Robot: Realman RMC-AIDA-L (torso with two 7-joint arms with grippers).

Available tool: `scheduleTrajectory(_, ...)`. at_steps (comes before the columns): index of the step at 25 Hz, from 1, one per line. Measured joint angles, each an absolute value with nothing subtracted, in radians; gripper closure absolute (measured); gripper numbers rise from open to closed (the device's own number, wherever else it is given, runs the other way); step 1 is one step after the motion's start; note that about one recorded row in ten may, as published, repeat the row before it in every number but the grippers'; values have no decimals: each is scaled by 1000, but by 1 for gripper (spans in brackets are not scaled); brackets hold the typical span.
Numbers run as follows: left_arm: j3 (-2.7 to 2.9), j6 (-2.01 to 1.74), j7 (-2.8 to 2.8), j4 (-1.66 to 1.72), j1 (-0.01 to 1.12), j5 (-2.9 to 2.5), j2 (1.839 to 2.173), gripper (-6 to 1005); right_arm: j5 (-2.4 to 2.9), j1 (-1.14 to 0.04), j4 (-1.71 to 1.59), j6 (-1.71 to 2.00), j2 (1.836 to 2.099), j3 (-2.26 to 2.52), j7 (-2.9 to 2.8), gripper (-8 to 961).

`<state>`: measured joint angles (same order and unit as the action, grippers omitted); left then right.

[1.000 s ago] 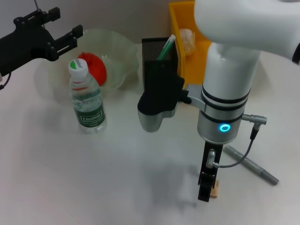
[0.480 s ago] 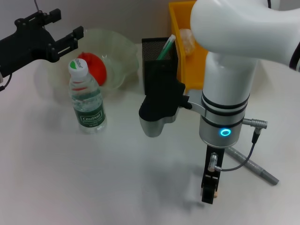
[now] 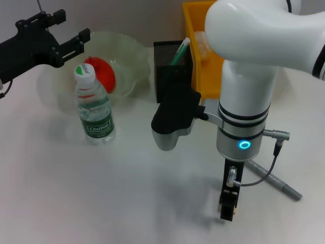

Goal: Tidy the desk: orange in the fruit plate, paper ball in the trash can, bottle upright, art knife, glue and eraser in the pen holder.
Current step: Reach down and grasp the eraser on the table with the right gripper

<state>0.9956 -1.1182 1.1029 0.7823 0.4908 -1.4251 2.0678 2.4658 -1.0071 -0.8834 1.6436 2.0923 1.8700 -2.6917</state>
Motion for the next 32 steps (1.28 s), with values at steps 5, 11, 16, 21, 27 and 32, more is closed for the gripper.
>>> scheduleTrajectory(5,996,-1119,1103,782,491,-1425,2068,314,2466,-1008,-882,1642,2092,1870,-2697,259)
scheduleTrajectory(11,997,-1118,1101,782,491,-1425,2068,314,2467,-1010,-882,1640,2092,1870,-2697,260)
scheduleTrajectory(16,997,-1118,1101,784,492,-1425,2068,313,2467,-1013,-872,1640,2092,1871,-2700,260)
scheduleTrajectory(21,997,-1118,1101,784,494,-1425,2068,314,2468,-1020,-859,1638,2092,1871,-2701,361)
scheduleTrajectory(27,997,-1118,1091,783,498,-1425,2068,314,2468,-1024,-857,1637,2092,1893,-2702,421)
scheduleTrajectory(32,997,-1118,1091,782,500,-1425,2068,313,2467,-1026,-857,1635,2092,1907,-2702,460)
